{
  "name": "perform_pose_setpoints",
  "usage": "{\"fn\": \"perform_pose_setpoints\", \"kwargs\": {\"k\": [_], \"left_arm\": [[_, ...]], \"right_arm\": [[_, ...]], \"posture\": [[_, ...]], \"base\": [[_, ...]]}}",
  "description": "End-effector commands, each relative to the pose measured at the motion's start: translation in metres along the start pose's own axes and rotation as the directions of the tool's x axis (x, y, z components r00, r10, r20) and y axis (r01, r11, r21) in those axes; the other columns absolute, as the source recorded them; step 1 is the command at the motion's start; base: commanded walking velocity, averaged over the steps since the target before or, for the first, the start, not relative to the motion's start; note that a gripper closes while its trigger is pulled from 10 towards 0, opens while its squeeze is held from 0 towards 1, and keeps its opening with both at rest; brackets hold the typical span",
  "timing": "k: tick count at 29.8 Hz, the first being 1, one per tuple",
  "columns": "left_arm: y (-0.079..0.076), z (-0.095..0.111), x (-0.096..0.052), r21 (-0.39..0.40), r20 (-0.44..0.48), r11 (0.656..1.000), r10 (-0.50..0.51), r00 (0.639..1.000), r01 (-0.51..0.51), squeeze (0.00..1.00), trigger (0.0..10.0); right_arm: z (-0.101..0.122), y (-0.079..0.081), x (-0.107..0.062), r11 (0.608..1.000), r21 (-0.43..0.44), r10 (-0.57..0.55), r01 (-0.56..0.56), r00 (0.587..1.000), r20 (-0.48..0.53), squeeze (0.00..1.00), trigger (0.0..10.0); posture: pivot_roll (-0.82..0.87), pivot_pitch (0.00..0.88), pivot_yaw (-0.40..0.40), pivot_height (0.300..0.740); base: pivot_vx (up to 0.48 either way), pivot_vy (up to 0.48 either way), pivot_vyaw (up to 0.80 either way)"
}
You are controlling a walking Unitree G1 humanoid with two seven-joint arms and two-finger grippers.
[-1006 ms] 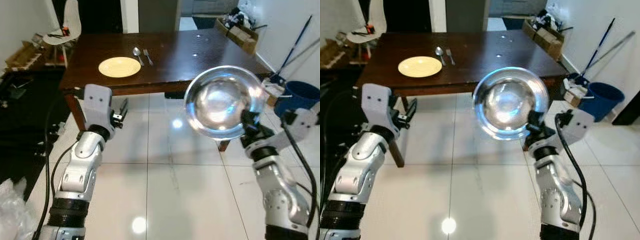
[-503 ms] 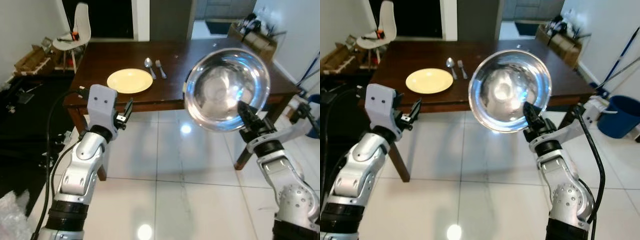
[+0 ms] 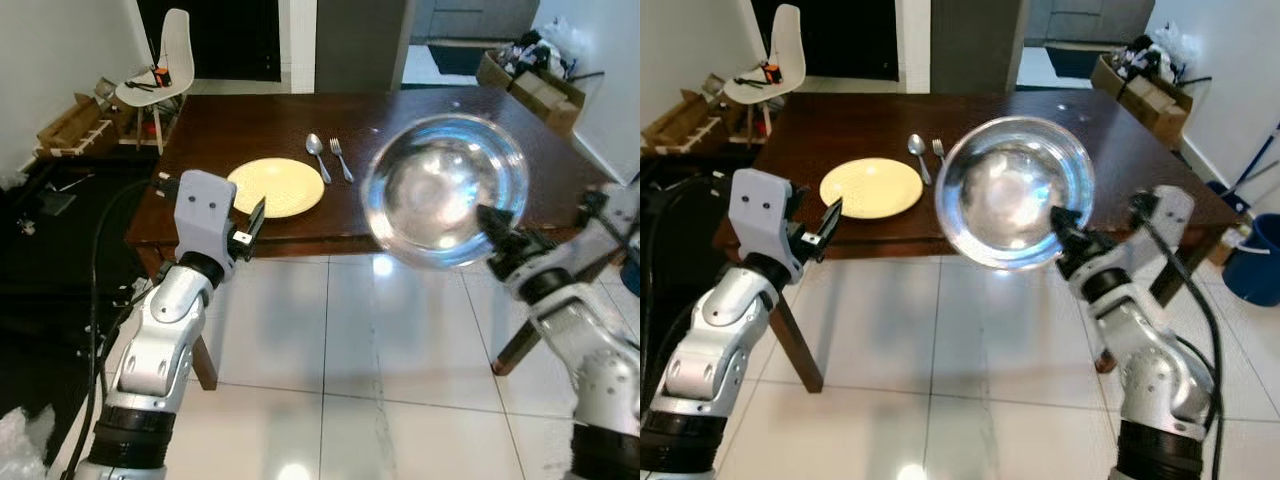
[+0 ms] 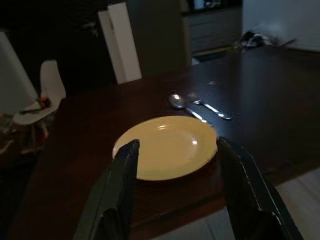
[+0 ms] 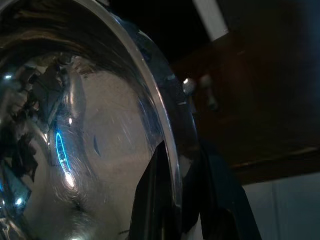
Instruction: Setting the table
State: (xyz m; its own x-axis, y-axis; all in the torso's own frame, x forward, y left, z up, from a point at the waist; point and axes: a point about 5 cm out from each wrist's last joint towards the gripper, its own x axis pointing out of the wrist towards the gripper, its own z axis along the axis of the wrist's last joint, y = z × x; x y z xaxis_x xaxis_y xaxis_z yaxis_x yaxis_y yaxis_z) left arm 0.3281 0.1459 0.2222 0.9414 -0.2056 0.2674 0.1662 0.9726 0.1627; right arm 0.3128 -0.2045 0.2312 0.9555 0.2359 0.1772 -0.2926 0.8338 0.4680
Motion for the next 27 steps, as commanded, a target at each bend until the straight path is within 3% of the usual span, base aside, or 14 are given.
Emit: {"fn": "perform_pose_setpoints", "kwargs": {"k": [1, 3, 11, 20, 27], "left_arm": [[-0.003, -0.004, -0.001, -0.009, -0.019, 1.0, -0.005, 1.0, 0.005, 0.0, 10.0], [-0.004, -0.004, 0.0, -0.008, -0.017, 1.0, -0.004, 1.0, 0.004, 0.0, 10.0], [-0.003, -0.003, 0.0, -0.005, -0.015, 1.0, 0.002, 1.0, -0.002, 0.0, 10.0], [0.014, 0.002, -0.01, 0.005, -0.005, 0.996, 0.091, 0.996, -0.091, 0.0, 10.0], [0.019, 0.003, -0.015, 0.008, -0.007, 0.994, 0.113, 0.994, -0.113, 0.0, 10.0]], "right_arm": [[0.008, 0.0, -0.002, 1.0, -0.012, 0.012, -0.011, 1.0, 0.028, 0.0, 10.0], [0.011, 0.007, -0.001, 0.998, -0.021, 0.061, -0.06, 0.998, 0.033, 0.0, 10.0], [0.008, 0.009, 0.0, 0.997, -0.016, 0.074, -0.073, 0.997, 0.024, 0.0, 10.0], [0.002, 0.012, 0.016, 0.993, 0.006, 0.119, -0.119, 0.993, -0.018, 0.0, 10.0], [0.002, 0.007, 0.024, 0.996, 0.015, 0.091, -0.091, 0.996, -0.013, 0.0, 10.0]], "posture": [[-0.09, 0.025, 0.085, 0.74], [-0.09, 0.024, 0.086, 0.74], [-0.08, 0.024, 0.075, 0.74], [-0.01, 0.024, 0.018, 0.74], [0.0, 0.021, 0.017, 0.74]], "base": [[0.48, 0.0, 0.0], [0.48, 0.0, 0.0], [0.48, 0.0, 0.0], [0.48, 0.0, 0.0], [0.48, 0.0, 0.0]]}}
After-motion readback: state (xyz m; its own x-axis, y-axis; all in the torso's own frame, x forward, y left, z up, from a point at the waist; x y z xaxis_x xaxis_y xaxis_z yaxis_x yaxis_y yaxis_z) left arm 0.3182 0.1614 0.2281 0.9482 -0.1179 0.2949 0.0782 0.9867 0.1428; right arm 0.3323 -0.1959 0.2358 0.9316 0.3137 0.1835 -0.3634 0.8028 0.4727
